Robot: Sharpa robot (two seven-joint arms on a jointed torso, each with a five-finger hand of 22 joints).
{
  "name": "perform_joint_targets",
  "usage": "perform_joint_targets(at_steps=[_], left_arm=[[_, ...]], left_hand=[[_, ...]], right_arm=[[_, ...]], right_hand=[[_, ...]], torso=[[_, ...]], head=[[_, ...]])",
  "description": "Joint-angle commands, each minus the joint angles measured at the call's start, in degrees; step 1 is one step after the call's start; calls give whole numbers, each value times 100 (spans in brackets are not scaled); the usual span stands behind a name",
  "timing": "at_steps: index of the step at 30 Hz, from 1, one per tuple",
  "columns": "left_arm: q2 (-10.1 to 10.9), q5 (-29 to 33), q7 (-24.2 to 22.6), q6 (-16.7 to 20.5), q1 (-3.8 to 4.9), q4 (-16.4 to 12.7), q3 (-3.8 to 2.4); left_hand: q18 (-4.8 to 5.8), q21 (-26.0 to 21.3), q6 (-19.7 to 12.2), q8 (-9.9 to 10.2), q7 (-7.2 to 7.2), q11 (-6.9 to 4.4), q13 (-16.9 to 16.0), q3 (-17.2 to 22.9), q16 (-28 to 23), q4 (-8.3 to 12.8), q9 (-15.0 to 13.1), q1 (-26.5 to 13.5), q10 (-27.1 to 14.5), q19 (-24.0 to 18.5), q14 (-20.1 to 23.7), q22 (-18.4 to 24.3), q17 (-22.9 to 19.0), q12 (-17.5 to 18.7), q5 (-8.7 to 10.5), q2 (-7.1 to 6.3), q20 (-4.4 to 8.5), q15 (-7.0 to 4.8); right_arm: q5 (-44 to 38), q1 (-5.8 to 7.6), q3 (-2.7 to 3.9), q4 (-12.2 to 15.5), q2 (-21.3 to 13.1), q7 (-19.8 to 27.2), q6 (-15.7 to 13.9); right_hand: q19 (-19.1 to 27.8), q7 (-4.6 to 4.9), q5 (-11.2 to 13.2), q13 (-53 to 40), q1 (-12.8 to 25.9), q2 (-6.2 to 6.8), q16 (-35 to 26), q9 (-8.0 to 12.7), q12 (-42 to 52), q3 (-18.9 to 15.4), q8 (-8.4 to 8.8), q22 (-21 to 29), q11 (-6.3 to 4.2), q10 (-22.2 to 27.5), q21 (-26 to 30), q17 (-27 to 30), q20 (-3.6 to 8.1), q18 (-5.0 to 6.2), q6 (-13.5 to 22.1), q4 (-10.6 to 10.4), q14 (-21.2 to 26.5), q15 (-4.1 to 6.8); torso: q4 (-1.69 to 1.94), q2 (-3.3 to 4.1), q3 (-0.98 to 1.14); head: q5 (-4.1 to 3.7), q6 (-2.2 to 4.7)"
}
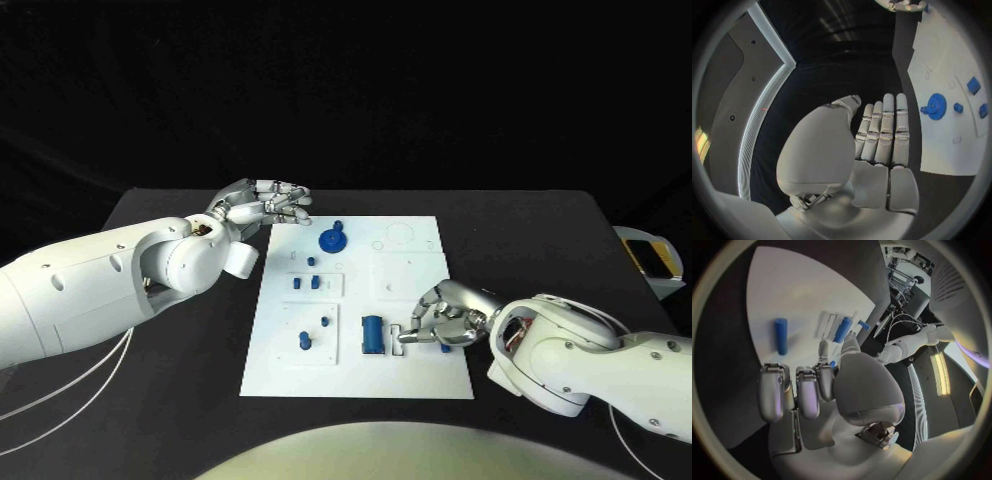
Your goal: Assemble the parts on the task board
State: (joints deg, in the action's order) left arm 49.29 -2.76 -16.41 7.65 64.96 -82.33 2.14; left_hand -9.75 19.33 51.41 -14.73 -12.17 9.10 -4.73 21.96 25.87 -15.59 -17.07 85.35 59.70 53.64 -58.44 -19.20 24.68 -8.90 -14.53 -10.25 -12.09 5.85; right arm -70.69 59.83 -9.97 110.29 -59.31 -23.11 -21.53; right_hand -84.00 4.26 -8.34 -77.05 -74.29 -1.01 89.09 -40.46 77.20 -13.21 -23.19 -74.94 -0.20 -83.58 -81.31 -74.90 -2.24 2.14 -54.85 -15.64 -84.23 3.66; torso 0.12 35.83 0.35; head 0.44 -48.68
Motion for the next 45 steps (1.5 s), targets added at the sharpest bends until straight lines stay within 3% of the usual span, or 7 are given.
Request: perform_joint_targets(at_steps=[1, 4, 8, 14, 25, 37, 45], left_arm=[[-2, 33, -242, -89, 2, -25, -4], [0, 56, -322, -77, 1, -32, -4], [9, 76, -393, -53, 1, -44, -4], [12, 87, -432, -35, -4, -47, -4], [25, 90, -324, -84, -18, -47, -4], [48, 91, -277, -85, -21, -57, -4], [63, 91, -267, -81, -22, -65, -4]], left_hand=[[-53, -45, 0, -6, 44, -48, -45, -28, 44, -52, 0, -64, 102, -33, 61, 19, 21, -107, -18, -40, -20, -14], [-54, -62, 9, -14, 60, -64, -62, -62, 46, -79, -3, -119, 152, -32, 68, 27, 32, -147, -2, -64, -24, -20], [-56, -92, 20, -23, 73, -77, -79, -146, 51, -100, -7, -242, 186, -27, 75, 46, 49, -184, 27, -99, -32, -25], [-57, -98, 19, -23, 75, -80, -83, -161, 52, -99, -7, -259, 192, -25, 75, 50, 53, -191, 30, -104, -34, -26], [-59, -103, 25, -26, 78, -80, -81, -164, 54, -92, -8, -257, 178, -22, 74, 53, 56, -187, 28, -97, -34, -28], [-60, -106, 30, -30, 79, -80, -79, -161, 56, -85, -9, -247, 161, -18, 74, 56, 59, -181, 24, -85, -34, -30], [-60, -108, 31, -31, 79, -79, -78, -158, 57, -83, -10, -243, 154, -16, 74, 57, 61, -179, 22, -77, -34, -30]], right_arm=[[-97, 83, 1, -1, -257, 300, -568], [-220, 123, -1, -15, -476, 309, -659], [-387, 126, -8, -27, -685, 261, -660], [-661, -36, -18, -7, -790, 2, -540], [-1017, -311, -25, -33, -615, -343, -358], [-1198, -441, -27, -156, -400, -504, -285], [-1320, -543, -27, -239, -254, -553, -156]], right_hand=[[-316, 43, -48, -300, -378, -119, -36, 55, -78, -28, 110, -1271, 47, 31, 33, -1160, -34, -39, 89, 73, -506, -20], [-338, 125, 55, -397, -583, -131, -13, 143, 50, -67, 292, -1290, 114, -26, -37, -1222, -76, -54, 241, 116, -519, -75], [-341, 126, 63, -409, -612, -148, -9, 151, 65, -82, 296, -1293, 121, -32, -48, -1231, -89, -56, 194, 110, -521, -86], [-339, 82, 73, -398, -623, -158, -16, 149, 47, -164, 256, -1291, 91, -21, -43, -1214, -93, -53, -2, 54, -517, -69], [-328, 35, 88, -372, -615, -153, -26, 131, 8, -248, 209, -1282, 50, -3, -7, -1188, -71, -44, -137, -6, -511, -35], [-322, 31, 89, -362, -618, -157, -31, 132, -7, -259, 211, -1277, 46, 4, 12, -1175, -68, -41, -140, -14, -508, -31], [-325, -9, 119, -364, -960, -250, -33, 144, -12, -205, 232, -1280, 8, 5, 2, -1175, -37, -43, -170, 98, -508, 3]], torso=[[-6, -5, -7], [-2, 0, -6], [-11, 5, 6], [-20, -4, 8], [5, 5, 3], [5, 8, 6], [0, 9, 5]], head=[[-38, -1], [-34, 5], [-68, 7], [-119, 0], [-125, -1], [-110, -1], [-95, -10]])
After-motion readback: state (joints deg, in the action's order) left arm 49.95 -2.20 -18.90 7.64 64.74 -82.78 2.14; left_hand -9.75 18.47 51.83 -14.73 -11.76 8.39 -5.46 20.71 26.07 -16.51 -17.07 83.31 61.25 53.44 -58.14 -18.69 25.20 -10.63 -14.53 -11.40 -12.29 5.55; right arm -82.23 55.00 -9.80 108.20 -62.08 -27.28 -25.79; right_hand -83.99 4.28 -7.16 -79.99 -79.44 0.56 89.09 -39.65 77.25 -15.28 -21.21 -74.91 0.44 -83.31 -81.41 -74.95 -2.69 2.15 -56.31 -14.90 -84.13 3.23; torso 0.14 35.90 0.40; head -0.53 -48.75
